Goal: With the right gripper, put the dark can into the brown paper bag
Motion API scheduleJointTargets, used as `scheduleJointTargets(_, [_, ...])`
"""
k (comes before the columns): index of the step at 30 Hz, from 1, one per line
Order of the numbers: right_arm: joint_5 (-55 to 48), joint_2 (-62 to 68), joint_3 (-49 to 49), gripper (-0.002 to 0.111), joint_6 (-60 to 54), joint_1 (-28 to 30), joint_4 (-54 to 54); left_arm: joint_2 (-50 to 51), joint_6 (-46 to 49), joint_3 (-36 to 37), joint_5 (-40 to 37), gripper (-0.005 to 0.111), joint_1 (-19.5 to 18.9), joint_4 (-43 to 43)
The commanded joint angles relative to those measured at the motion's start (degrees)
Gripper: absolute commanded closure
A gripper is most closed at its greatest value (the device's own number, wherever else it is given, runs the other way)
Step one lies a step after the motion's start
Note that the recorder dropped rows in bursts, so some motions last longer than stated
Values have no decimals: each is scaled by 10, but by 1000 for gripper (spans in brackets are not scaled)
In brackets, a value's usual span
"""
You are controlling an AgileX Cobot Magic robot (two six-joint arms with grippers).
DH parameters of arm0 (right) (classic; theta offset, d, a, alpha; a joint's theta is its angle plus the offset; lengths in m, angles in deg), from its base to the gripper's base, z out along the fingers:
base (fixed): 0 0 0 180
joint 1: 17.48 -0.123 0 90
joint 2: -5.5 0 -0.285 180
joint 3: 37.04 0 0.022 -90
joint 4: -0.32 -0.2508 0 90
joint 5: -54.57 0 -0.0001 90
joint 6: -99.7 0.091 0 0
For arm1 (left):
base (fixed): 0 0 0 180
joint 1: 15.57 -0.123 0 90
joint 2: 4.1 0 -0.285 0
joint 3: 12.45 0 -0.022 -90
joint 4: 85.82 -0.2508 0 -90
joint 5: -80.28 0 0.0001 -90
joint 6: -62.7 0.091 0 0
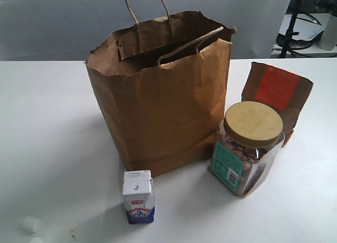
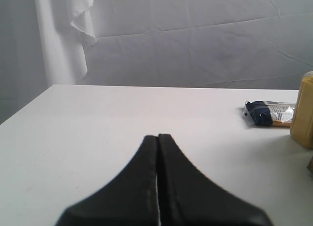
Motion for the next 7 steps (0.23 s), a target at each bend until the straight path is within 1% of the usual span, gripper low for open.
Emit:
scheduleJointTargets(1, [3, -4, -2, 108, -2, 5, -2, -2, -2, 2, 5, 107, -1, -1])
scheduleJointTargets(7, [3, -4, -2, 108, -2, 5, -2, -2, -2, 2, 5, 107, -1, -1])
